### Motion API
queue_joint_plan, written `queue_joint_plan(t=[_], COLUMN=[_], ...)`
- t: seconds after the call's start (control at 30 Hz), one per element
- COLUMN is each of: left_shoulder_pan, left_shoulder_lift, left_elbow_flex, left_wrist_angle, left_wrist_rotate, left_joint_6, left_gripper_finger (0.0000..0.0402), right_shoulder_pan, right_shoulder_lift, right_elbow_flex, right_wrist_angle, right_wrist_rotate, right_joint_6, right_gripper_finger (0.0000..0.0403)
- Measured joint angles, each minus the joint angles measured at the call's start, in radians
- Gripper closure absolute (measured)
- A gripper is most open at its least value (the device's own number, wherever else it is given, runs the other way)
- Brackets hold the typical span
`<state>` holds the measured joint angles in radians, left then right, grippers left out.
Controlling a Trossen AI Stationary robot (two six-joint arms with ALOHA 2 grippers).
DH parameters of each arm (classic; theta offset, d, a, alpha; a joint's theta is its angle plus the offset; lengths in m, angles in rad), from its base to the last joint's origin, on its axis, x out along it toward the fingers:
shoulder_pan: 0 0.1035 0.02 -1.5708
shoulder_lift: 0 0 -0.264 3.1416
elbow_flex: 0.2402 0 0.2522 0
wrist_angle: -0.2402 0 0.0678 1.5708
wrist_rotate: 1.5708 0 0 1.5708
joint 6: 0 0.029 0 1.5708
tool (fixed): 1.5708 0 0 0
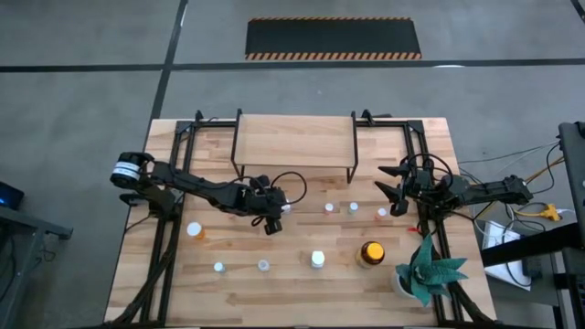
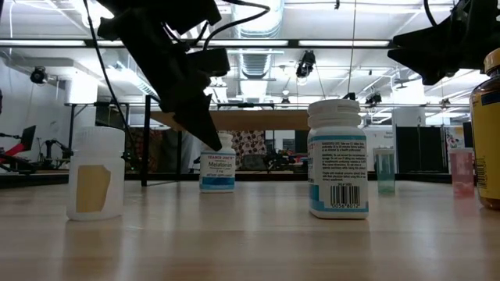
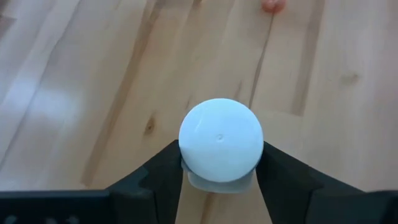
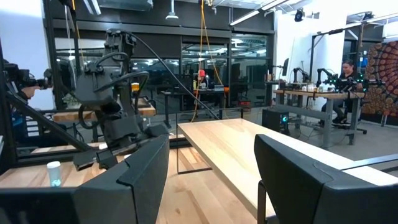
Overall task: Pick and place medicine bottles onto shelf by color
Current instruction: Put the top white and blue pill bottle on the shelf
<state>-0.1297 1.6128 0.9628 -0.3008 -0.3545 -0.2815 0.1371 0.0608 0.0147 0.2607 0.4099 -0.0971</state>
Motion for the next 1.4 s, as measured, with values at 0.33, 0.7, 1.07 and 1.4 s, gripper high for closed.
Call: queue_joint_plan(t=[0.33, 0.7, 1.07, 1.4], left_shoulder_pan=[-0.001, 0.353, 0.752, 0.758], left_shoulder_lift=[-0.107, -0.275, -0.255, -0.174], left_elbow_flex=[0.179, 0.483, 0.414, 0.412], left_wrist_angle=[-0.156, -0.481, -0.478, -0.477], left_wrist_rotate=[0.14, 0.177, 0.46, 0.461], left_joint_6=[0.187, 0.675, 0.689, 0.741], left_gripper_finger=[0.024, 0.024, 0.024, 0.024], right_shoulder_pan=[0.0, 0.0, 0.0, 0.0], right_shoulder_lift=[0.0, 0.0, 0.0, 0.0], right_elbow_flex=[0.0, 0.0, 0.0, 0.0], right_wrist_angle=[-0.001, 0.006, 0.006, 0.002], right_wrist_rotate=[0.0, 0.0, -0.001, -0.002], right_joint_6=[0.008, 0.018, 0.021, 0.019], right_gripper_finger=[0.0177, 0.0177, 0.0177, 0.0177])
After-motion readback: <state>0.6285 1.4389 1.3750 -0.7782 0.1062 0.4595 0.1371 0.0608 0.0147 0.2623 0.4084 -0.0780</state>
